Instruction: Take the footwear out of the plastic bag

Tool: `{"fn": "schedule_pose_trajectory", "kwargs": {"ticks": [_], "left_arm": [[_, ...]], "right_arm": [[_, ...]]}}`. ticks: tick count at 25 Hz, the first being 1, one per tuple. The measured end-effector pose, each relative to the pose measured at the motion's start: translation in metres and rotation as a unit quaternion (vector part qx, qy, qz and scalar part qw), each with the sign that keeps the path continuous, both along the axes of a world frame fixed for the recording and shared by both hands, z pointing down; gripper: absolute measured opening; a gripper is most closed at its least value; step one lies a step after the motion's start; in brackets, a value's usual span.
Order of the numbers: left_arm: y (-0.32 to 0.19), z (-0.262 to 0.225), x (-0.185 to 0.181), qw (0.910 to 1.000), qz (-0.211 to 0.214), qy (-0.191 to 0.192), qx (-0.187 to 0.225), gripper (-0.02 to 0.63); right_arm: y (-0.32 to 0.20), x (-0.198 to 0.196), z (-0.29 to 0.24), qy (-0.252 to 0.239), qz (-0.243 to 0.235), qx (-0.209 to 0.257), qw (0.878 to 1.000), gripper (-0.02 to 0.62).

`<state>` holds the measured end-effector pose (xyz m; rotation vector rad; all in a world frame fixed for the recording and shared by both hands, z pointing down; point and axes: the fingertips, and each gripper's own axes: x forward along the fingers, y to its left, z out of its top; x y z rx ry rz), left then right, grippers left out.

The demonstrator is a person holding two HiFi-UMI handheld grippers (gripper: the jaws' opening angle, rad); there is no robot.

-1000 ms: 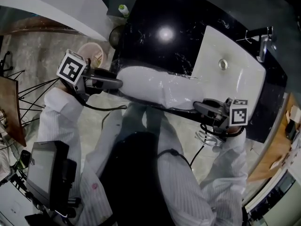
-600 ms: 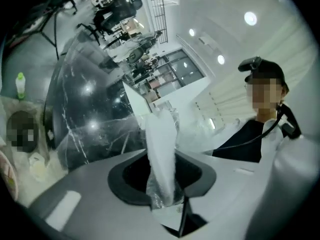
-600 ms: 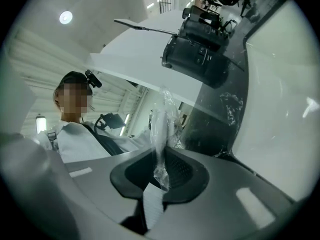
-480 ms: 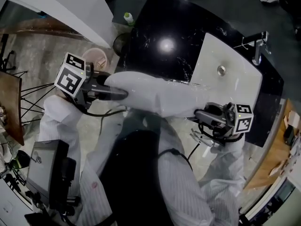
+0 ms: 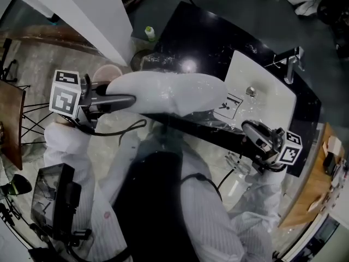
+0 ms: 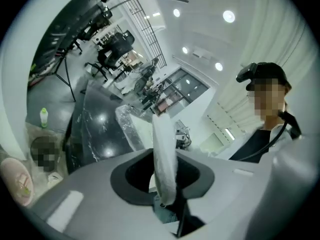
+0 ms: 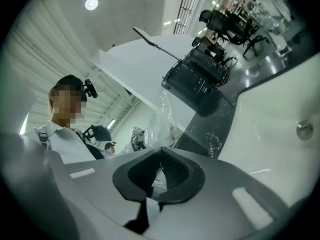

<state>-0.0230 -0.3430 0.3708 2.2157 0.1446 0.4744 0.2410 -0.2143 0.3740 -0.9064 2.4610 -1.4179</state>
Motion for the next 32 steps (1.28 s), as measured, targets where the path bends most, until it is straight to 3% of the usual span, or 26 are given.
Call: {"fn": "schedule_pose_trajectory", "kwargs": {"ticks": [3,5,9,12,16,18,20,22,32], "left_arm": [[-0.019,-0.009,0.000,0.9969,-0.061,-0.017,0.046,0.087],[-0.036,-0.017,-0.001,0.9898,-0.108,-0.031,0.087,0.087],[-0.067,-0.031,0.000,0.9609,-0.211,-0.044,0.173,0.089],[-0.079,-0.039,0.010,0.9353,-0.271,-0.055,0.221,0.089],[-0.091,-0.041,0.025,0.8935,-0.331,-0.084,0.292,0.089],[-0.093,-0.041,0.029,0.8732,-0.362,-0.090,0.314,0.089],[-0.093,-0.042,0.035,0.8607,-0.382,-0.091,0.324,0.089],[-0.091,-0.043,0.043,0.8560,-0.390,-0.090,0.327,0.089],[-0.079,-0.041,0.067,0.8593,-0.383,-0.084,0.328,0.089]], "right_arm": [[-0.011,0.028,-0.003,0.062,0.085,0.003,0.994,0.014],[-0.020,0.045,-0.011,0.114,0.145,0.020,0.983,0.014],[-0.027,0.064,-0.031,0.182,0.248,0.046,0.950,0.014],[-0.038,0.063,-0.049,0.264,0.296,0.082,0.914,0.014],[-0.060,0.054,-0.069,0.384,0.350,0.133,0.844,0.014],[-0.070,0.041,-0.074,0.411,0.360,0.150,0.824,0.014],[-0.079,0.023,-0.074,0.407,0.360,0.160,0.824,0.014],[-0.085,0.008,-0.069,0.396,0.356,0.164,0.830,0.014],[-0.088,-0.016,-0.059,0.398,0.342,0.165,0.835,0.012]]}}
